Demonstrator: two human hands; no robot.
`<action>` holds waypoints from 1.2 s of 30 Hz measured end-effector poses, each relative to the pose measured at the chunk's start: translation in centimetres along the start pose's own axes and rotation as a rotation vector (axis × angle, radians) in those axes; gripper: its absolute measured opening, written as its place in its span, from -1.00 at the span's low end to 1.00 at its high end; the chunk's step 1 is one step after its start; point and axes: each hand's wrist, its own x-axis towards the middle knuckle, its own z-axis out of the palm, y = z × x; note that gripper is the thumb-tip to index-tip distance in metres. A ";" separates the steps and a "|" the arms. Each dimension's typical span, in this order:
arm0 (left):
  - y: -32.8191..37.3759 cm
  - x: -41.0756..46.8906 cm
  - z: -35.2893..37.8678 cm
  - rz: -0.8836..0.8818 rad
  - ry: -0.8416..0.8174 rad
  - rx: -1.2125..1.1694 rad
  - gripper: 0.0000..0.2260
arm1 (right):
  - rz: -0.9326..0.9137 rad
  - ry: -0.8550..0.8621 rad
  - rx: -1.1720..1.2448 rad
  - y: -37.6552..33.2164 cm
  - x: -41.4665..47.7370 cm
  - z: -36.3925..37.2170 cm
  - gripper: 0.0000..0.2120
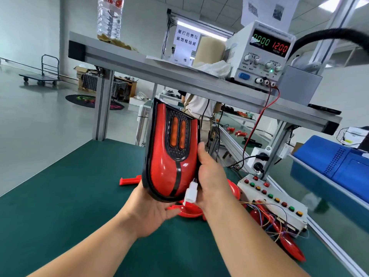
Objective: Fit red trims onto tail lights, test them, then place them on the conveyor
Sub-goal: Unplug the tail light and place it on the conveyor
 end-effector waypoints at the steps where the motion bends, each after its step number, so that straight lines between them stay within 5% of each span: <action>1: 0.1 -0.1 0.1 -0.012 -0.012 -0.018 -0.57 | 0.022 -0.003 0.039 0.3 -0.3 0.4 -0.56; 4: 1.1 -0.3 -0.4 0.044 -0.004 -0.184 -0.56 | 0.084 0.000 0.115 0.6 -0.9 1.1 -0.55; 7: 1.9 -0.4 -0.9 0.038 0.035 -0.347 -0.35 | 0.096 0.064 0.080 1.3 -0.6 0.4 -0.61; 10: 1.9 -0.5 -0.9 0.022 0.081 -0.251 -0.20 | 0.133 0.160 0.031 2.3 0.0 -0.6 -0.63; 16: 0.6 0.1 0.6 0.057 0.231 -0.055 -0.50 | 0.179 0.197 -0.005 3.9 0.3 -3.3 -0.58; 23: 0.3 -0.1 2.0 0.079 0.243 0.061 -0.49 | 0.054 0.306 -0.139 4.9 -0.6 -4.8 -0.58; 30: 0.0 -0.7 3.5 0.203 0.283 0.371 -0.69 | 0.170 0.210 0.036 3.9 -3.7 -5.3 -0.58; 36: -0.6 0.6 9.3 0.008 0.201 0.350 -0.66 | 0.088 0.275 0.243 0.5 -6.6 -10.3 -0.72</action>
